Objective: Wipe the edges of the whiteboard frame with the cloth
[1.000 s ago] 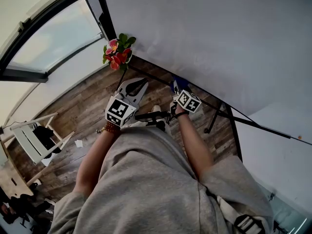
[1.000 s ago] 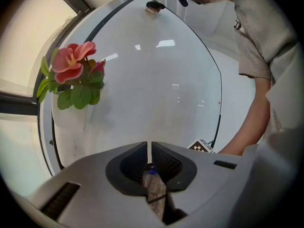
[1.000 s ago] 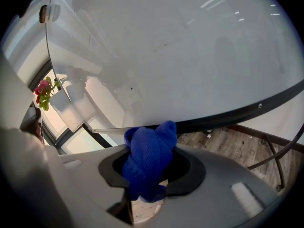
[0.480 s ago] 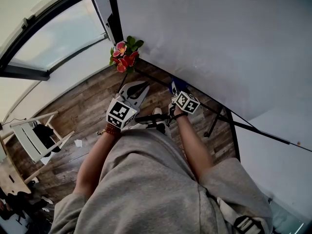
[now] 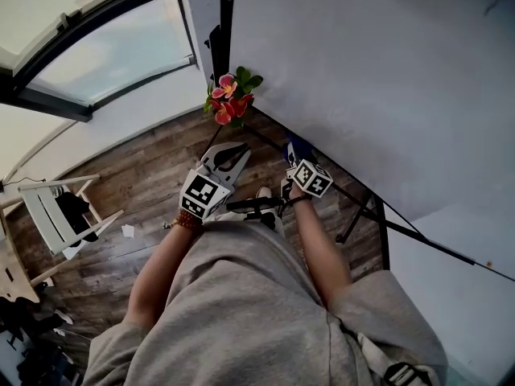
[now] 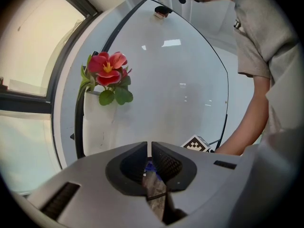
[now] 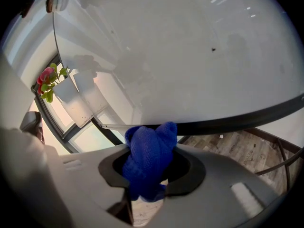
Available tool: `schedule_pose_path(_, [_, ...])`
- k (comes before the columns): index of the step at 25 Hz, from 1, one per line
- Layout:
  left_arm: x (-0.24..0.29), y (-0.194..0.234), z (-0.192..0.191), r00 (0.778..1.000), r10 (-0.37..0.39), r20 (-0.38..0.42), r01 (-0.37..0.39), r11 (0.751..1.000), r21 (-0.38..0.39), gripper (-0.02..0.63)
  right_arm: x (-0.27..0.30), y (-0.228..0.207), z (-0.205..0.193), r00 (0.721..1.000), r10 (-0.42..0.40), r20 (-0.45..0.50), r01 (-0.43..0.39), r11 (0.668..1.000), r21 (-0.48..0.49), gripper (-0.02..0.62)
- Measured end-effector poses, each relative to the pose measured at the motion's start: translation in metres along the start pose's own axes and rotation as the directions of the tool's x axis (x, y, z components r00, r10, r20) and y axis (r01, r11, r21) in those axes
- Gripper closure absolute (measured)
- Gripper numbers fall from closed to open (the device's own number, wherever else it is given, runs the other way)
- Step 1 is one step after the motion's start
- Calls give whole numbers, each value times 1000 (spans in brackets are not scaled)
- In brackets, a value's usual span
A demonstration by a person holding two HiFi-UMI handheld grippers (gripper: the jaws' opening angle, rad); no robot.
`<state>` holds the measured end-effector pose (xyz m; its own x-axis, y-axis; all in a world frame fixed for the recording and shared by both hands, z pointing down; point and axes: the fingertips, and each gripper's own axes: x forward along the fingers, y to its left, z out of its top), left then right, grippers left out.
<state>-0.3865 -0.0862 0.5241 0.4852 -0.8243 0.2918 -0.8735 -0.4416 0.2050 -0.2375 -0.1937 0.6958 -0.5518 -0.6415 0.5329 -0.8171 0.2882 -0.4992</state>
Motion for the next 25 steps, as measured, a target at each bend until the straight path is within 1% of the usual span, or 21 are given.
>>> schedule_pose_path(5, [-12,18,-2,998,67,20,-66,998,-17,572,11,14,-2,1000,25,-8,-25,1000,-14,447])
schedule_pose_path(12, [-28,28,-8,992,123,11,-123,992,-33,572,17,23,-5,1000,14,-10,-14,1000,-28,447])
schedule_pose_path(15, [-33,31,-10,991,137,5,-137,990,-37,572,22,29,-4,999,31,-11,-32,999,-36,448])
schedule_pose_path(25, [-48,45,-11,981,192,22,-191,980,-46,572,42,60,-8,996,84,-34,-85,995,-54,448])
